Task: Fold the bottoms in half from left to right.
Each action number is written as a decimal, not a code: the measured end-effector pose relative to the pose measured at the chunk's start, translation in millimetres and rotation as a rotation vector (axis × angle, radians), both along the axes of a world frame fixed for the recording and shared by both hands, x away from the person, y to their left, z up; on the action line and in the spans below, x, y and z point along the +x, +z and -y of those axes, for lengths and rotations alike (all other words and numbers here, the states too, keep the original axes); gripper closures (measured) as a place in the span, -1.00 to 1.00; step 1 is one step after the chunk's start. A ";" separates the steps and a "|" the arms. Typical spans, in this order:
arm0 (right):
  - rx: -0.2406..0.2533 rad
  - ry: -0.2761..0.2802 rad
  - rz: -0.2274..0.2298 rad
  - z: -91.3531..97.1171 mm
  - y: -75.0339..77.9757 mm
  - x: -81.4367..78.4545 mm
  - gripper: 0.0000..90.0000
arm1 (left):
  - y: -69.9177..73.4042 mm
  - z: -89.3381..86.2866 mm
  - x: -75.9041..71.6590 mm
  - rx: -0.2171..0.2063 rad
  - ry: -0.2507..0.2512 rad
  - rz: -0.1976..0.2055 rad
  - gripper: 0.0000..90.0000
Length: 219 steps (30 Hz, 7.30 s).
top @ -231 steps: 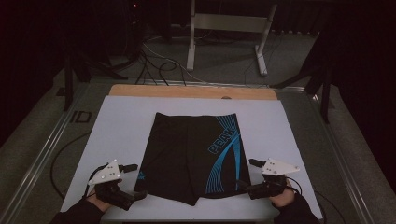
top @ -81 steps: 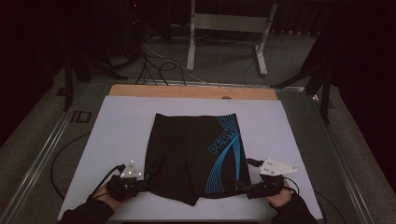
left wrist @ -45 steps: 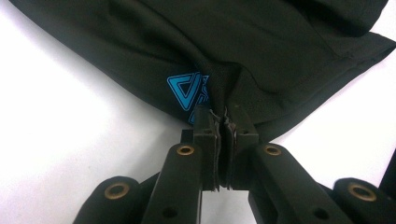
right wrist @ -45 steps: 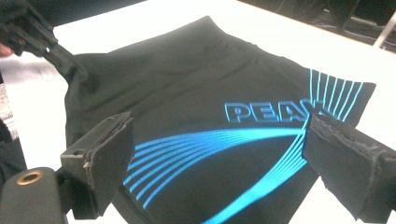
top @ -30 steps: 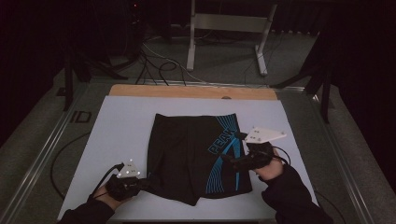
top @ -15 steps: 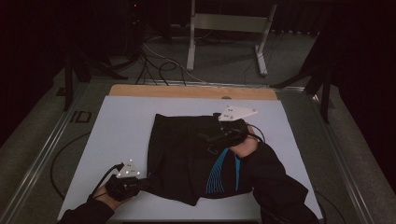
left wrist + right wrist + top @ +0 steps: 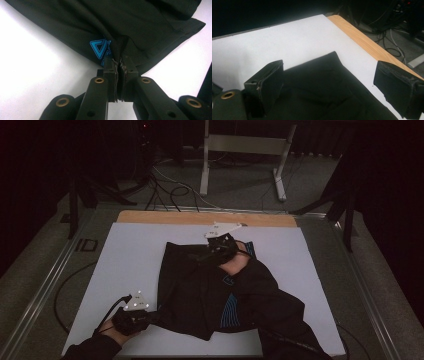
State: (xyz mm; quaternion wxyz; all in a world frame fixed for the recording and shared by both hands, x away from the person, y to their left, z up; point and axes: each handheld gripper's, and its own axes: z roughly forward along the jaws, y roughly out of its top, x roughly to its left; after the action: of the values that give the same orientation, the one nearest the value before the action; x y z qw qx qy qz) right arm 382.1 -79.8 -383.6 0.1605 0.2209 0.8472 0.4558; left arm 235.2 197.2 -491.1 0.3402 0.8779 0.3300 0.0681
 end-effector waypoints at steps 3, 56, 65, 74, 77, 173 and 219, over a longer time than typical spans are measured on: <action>0.001 -0.010 -0.008 -13.4 -2.7 8.8 -0.79 | 0.1 -0.2 -0.2 0.000 -0.002 0.001 0.89; -0.193 -0.290 -0.235 -140.4 -106.9 96.3 -0.23 | 2.0 -3.1 -0.9 -0.036 0.002 0.006 0.90; -0.256 -0.335 -0.237 -155.1 -123.7 95.9 -0.12 | 1.2 -3.3 -0.8 -0.035 0.000 0.005 0.90; -0.317 -0.369 -0.198 -157.1 -126.2 93.9 0.23 | 1.1 -3.0 -0.7 -0.036 -0.002 0.005 0.90; -0.315 -0.368 -0.194 -154.7 -125.8 94.5 0.35 | 1.4 -2.9 -0.7 -0.037 -0.002 0.007 0.90; -0.179 -0.297 -0.130 -36.0 -40.6 73.5 0.98 | 47.7 75.1 3.4 -0.146 -0.195 0.042 0.90; -0.165 -0.472 -0.082 90.4 -20.0 67.7 0.98 | 50.9 175.7 30.7 -0.158 -0.350 0.053 0.90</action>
State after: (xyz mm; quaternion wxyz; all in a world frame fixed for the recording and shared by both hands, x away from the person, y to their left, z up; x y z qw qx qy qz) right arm 449.7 -170.2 -403.6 0.2454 0.4171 0.8123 0.3256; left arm 265.8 21.5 -440.2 0.4232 0.8904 0.1675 0.0047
